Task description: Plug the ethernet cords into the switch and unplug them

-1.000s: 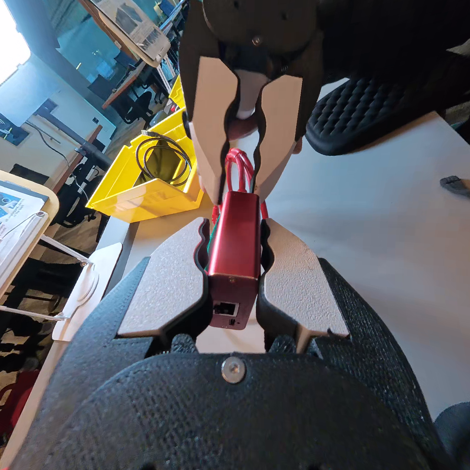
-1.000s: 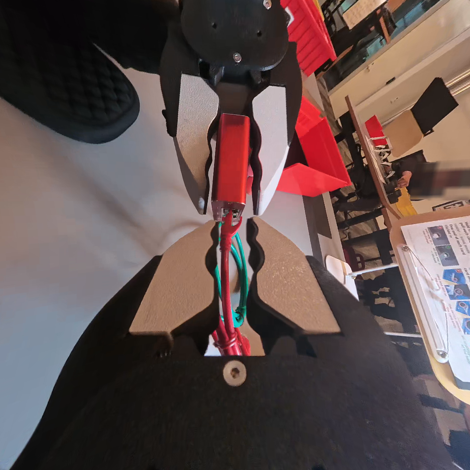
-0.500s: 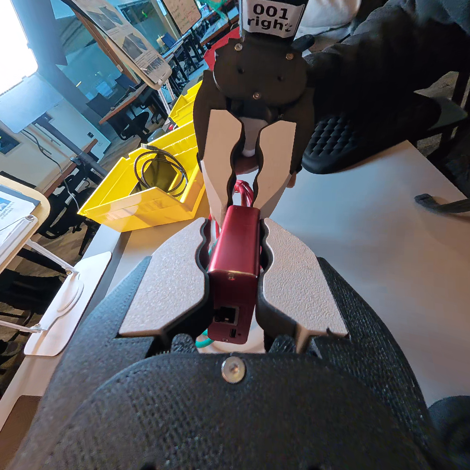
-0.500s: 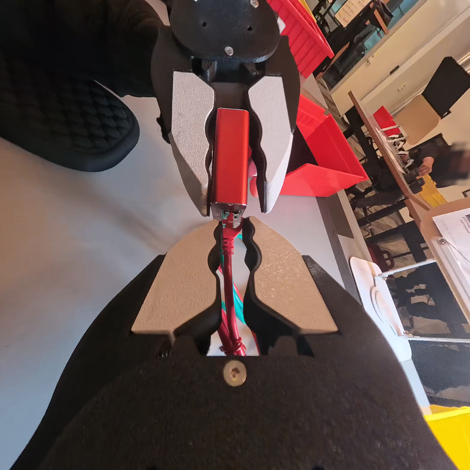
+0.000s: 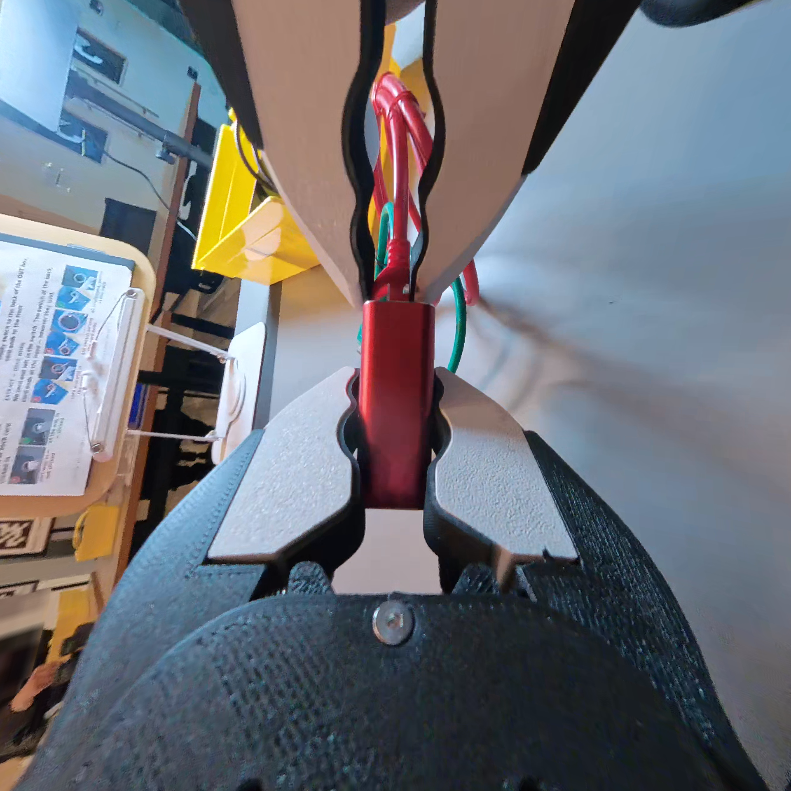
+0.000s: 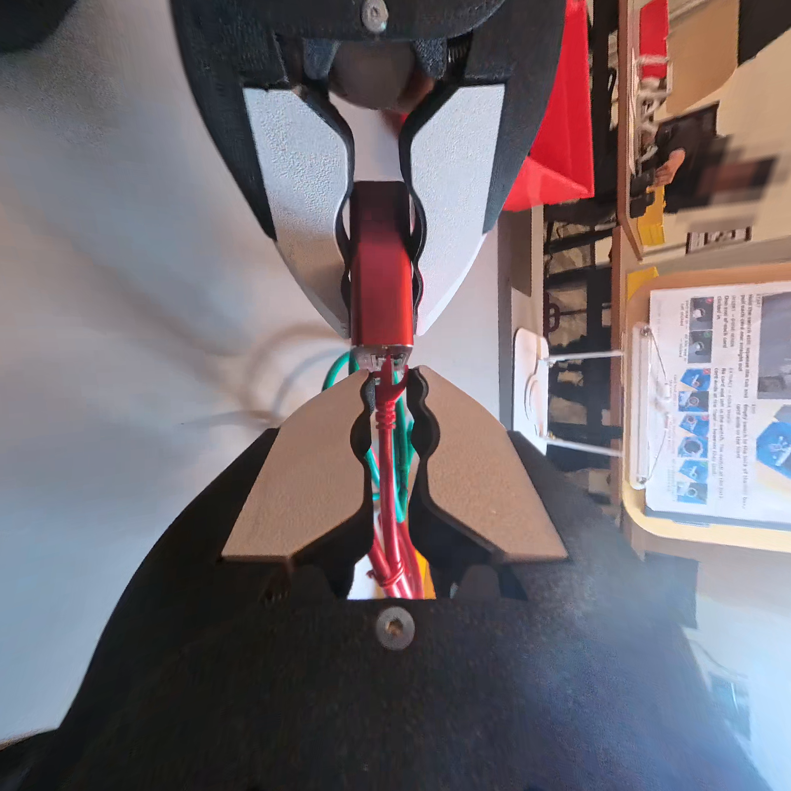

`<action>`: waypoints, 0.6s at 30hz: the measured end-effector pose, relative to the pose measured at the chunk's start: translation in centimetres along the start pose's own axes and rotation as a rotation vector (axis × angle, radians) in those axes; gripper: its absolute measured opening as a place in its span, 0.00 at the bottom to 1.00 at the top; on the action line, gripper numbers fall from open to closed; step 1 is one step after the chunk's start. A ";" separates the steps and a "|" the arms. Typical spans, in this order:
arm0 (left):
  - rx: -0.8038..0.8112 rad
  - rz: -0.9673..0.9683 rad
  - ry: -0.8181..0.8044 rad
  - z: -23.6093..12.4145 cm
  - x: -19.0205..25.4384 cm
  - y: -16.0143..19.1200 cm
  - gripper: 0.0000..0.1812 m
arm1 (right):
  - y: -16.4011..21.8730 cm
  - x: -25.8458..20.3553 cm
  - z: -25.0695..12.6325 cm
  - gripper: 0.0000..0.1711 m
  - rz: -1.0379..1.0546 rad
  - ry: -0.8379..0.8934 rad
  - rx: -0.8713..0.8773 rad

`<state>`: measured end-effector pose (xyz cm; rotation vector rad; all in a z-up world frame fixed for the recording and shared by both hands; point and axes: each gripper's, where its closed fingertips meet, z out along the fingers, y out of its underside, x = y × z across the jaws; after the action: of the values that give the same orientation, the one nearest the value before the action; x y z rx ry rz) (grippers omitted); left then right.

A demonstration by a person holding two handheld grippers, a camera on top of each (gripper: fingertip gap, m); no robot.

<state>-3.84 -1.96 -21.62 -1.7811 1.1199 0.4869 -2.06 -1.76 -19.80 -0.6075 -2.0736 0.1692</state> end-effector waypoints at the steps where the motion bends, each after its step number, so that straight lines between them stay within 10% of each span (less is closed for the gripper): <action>1: 0.024 -0.005 0.013 -0.1 0.1 -0.1 0.16 | -0.2 -0.2 -0.2 0.08 -0.005 -0.001 0.038; 18: 0.190 0.035 0.098 -0.8 1.5 -3.6 0.16 | -0.6 -1.8 -3.8 0.08 -0.116 -0.344 0.216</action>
<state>-0.12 -2.85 -20.47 -1.6362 1.2255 0.3055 1.67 -3.60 -18.82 -0.3416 -2.3726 0.4509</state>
